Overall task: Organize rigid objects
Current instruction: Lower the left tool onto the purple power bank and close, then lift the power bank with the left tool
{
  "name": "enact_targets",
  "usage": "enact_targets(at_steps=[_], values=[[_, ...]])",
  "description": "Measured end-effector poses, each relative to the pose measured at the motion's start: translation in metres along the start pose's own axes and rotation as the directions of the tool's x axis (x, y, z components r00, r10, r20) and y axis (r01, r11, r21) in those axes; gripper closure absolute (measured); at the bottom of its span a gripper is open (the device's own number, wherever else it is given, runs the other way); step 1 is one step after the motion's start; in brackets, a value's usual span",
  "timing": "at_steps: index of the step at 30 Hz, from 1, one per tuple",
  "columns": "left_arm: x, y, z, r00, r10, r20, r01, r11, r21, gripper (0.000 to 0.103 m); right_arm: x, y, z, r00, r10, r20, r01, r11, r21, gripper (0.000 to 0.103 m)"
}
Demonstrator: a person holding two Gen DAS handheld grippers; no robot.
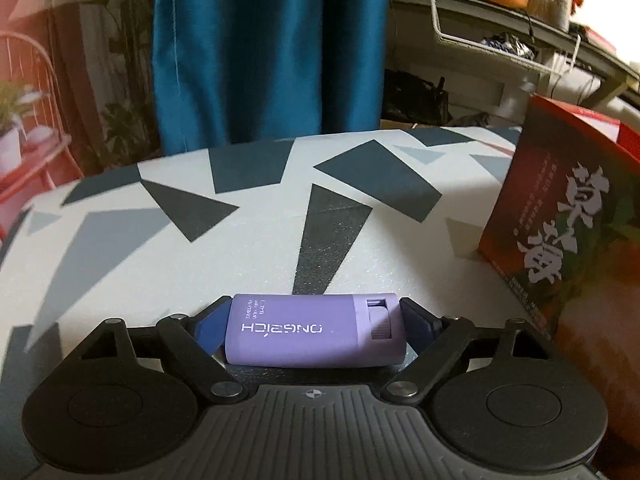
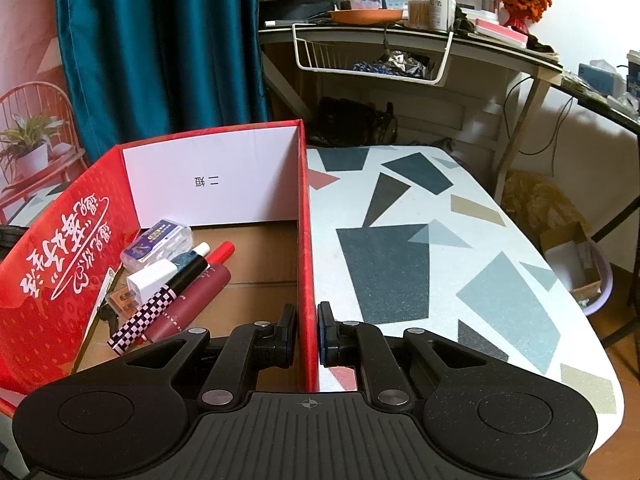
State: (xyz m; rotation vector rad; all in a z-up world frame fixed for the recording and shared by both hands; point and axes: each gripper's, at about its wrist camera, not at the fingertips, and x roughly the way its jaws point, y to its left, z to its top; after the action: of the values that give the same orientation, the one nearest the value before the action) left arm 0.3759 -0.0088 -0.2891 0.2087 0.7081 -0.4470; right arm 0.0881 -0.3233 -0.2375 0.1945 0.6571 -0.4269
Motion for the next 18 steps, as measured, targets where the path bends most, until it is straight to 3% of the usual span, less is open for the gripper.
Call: enact_targets(at_steps=[6,11,18], values=[[-0.018,-0.004,0.006,0.999,-0.034,0.026,0.033,0.999,0.026,0.014,0.0,0.0,0.0,1.0,-0.001,-0.001,0.001,1.0,0.002,0.093],[-0.047,-0.017,0.027,0.993,-0.08,0.089,0.074,0.995,0.073,0.014,0.0,0.0,0.0,1.0,0.0,0.001,0.0,1.0,0.004,0.093],[-0.093,-0.064,0.059,0.96,-0.19,0.206,0.147,0.968,0.205,0.014,-0.001,-0.002,0.0,1.0,0.004,0.004,-0.004,1.0,0.007,0.093]])
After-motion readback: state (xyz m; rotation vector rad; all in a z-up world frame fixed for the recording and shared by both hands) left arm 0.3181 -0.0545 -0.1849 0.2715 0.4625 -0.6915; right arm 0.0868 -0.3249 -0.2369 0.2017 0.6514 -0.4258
